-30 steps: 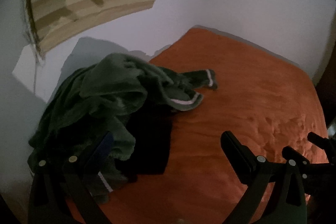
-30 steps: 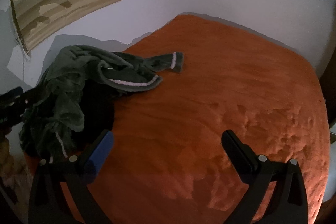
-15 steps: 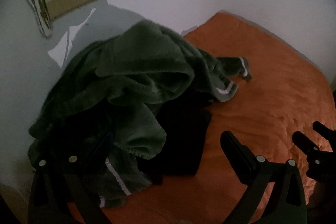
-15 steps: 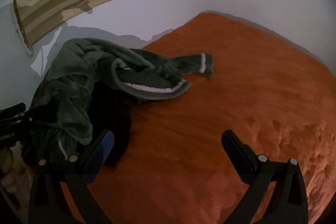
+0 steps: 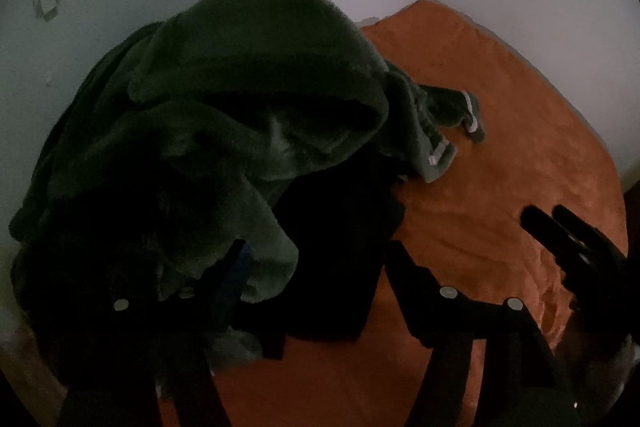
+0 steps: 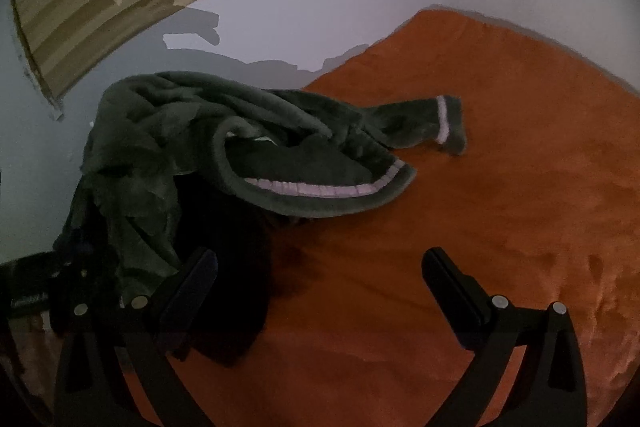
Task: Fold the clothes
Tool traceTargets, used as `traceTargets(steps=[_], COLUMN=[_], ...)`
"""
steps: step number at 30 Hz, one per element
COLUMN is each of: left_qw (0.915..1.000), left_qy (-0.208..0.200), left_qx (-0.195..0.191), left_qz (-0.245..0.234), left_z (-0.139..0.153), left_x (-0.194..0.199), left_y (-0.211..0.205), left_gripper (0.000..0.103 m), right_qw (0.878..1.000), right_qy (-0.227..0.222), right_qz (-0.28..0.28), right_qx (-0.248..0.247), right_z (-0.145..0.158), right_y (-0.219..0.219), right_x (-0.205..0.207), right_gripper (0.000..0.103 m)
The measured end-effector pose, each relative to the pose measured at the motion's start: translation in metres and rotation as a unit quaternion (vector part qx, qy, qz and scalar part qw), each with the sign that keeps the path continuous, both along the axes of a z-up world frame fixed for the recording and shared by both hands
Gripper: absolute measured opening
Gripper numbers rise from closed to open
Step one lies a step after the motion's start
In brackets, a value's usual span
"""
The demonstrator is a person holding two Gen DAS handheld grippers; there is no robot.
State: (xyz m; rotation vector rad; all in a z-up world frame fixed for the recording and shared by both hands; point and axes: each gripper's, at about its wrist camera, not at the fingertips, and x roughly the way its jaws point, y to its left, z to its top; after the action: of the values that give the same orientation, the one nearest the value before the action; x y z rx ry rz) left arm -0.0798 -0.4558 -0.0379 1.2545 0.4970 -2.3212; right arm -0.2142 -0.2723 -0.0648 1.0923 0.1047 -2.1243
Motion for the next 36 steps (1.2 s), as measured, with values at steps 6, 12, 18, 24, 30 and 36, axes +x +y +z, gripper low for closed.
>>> traceTargets(steps=[6, 12, 18, 24, 30, 36], left_qw=[0.9984, 0.9952, 0.9984, 0.9946, 0.9938, 0.9940], left_qy=[0.031, 0.065, 0.016, 0.008, 0.010, 0.008], left_qx=[-0.045, -0.072, -0.054, -0.104, -0.110, -0.107], left_qz=[0.012, -0.005, 0.002, 0.002, 0.015, 0.023], left_z=[0.010, 0.015, -0.001, 0.003, 0.012, 0.016], left_x=[0.003, 0.007, -0.002, -0.015, -0.039, -0.065], left_y=[-0.006, 0.001, -0.006, -0.004, -0.012, -0.017], left_gripper=[0.070, 0.070, 0.070, 0.061, 0.062, 0.066], right_qw=[0.999, 0.997, 0.994, 0.992, 0.993, 0.994], right_qy=[-0.011, 0.041, 0.033, 0.020, 0.011, -0.004], right_qz=[0.031, 0.064, 0.087, 0.105, 0.098, 0.098], right_qx=[-0.007, 0.029, 0.057, 0.069, 0.062, 0.055], right_z=[-0.017, -0.024, -0.036, -0.045, -0.048, -0.051], right_y=[-0.029, -0.072, -0.102, -0.118, -0.127, -0.137], right_x=[-0.015, -0.013, -0.015, -0.020, -0.029, -0.037], right_gripper=[0.102, 0.102, 0.094, 0.063, 0.063, 0.026])
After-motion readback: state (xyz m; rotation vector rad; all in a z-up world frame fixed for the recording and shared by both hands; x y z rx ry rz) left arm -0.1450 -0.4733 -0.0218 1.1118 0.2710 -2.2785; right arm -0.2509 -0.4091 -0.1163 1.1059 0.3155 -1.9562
